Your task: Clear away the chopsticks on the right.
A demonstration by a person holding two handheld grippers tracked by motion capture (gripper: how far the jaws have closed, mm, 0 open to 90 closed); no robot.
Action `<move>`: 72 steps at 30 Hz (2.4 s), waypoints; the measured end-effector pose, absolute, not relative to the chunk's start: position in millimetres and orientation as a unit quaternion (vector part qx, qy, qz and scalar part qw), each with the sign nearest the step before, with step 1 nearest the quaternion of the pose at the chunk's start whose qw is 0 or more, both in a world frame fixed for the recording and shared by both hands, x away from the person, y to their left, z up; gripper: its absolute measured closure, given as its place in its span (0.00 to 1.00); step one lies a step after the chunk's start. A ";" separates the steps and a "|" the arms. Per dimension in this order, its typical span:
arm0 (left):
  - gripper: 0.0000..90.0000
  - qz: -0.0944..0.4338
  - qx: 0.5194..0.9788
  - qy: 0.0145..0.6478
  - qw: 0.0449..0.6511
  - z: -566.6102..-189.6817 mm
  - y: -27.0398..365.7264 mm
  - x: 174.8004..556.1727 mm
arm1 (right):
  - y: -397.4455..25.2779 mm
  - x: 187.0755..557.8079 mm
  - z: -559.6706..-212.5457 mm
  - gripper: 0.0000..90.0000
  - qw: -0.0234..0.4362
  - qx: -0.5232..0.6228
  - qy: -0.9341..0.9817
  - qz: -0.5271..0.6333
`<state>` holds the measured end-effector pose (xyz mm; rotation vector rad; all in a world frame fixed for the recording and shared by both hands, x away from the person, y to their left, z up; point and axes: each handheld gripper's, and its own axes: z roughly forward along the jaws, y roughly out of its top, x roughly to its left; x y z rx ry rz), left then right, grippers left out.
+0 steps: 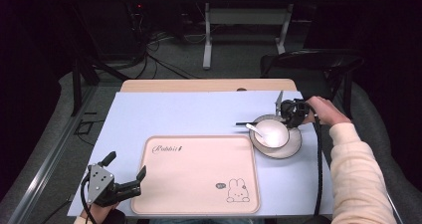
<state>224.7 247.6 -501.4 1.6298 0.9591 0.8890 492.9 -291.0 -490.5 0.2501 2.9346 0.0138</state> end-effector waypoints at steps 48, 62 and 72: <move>0.00 0.368 0.677 0.394 0.501 -501.5 246.2 224.7 | -288.6 476.7 -435.6 0.94 0.109 0.183 0.977 0.021; 0.00 0.369 0.677 0.393 0.501 -501.4 246.2 224.4 | -242.5 429.4 -402.4 0.94 0.118 0.258 0.958 0.037; 0.00 0.370 0.677 0.391 0.501 -501.3 246.3 224.1 | -214.0 402.0 -404.4 0.94 0.096 0.347 0.932 0.046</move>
